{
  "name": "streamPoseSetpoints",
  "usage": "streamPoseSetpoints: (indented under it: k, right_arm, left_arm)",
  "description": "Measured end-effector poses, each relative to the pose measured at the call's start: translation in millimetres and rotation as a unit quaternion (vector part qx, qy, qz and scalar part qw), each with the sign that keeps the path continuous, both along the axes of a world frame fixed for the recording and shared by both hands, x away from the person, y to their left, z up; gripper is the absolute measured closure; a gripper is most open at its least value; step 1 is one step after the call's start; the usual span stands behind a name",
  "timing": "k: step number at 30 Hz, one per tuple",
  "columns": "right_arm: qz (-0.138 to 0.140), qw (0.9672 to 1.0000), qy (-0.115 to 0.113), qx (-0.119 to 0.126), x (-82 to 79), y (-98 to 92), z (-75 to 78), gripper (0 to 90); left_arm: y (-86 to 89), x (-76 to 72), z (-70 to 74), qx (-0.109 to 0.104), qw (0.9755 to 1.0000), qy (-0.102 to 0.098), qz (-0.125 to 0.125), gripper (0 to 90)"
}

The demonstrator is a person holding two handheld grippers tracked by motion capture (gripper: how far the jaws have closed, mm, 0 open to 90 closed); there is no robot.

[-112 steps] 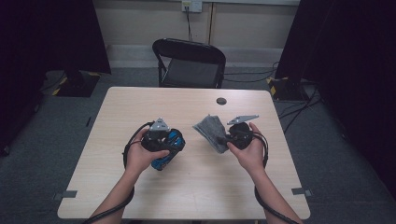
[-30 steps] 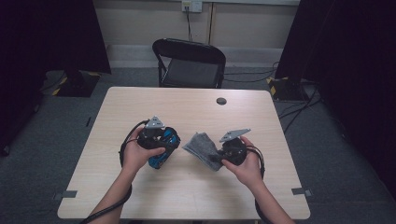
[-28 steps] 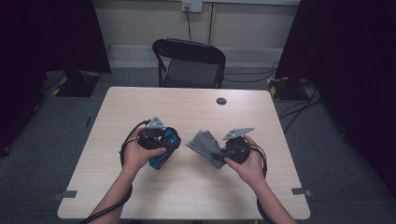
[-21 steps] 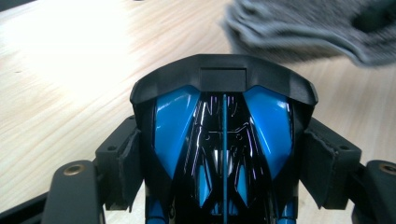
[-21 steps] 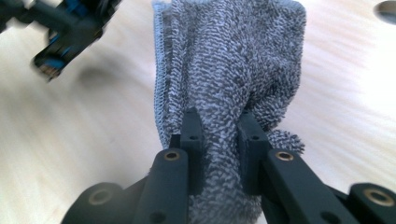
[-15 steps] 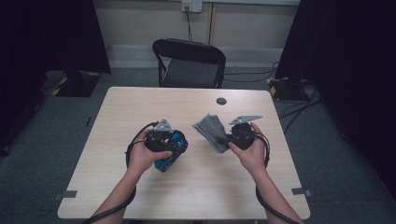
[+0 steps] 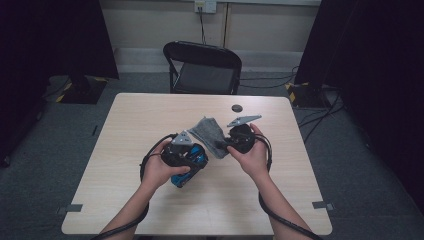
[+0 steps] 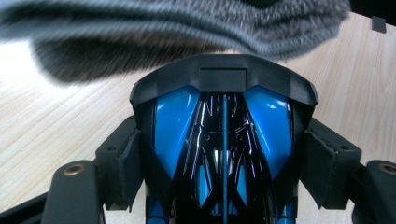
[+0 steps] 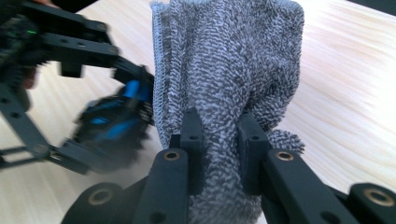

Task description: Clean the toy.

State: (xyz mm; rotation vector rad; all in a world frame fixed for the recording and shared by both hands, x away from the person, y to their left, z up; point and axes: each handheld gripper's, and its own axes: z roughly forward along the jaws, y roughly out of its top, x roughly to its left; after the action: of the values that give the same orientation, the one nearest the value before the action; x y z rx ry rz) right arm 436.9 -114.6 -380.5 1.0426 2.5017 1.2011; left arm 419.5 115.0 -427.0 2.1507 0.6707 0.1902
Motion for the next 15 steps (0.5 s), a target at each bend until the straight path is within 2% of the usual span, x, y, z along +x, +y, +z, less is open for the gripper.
streamPoseSetpoints:
  k: [5, 7, 15]
  right_arm:
    - [0.022, 0.9997, 0.004, 0.006, -4.9, 9.5, -0.9, 76.2]
    - [0.030, 0.9994, 0.007, 0.015, -6.5, 10.3, -1.1, 76.2]
    - [0.047, 0.9988, 0.009, 0.009, -12.7, 8.3, -4.3, 76.3]
  left_arm:
    - [6.3, 3.5, -3.2, 0.002, 0.9999, 0.002, 0.011, 25.5]
    - [9.1, 4.8, -4.1, 0.000, 0.9999, 0.002, 0.016, 25.5]
    - [15.9, 7.4, -3.3, -0.002, 0.9996, 0.003, 0.027, 25.5]
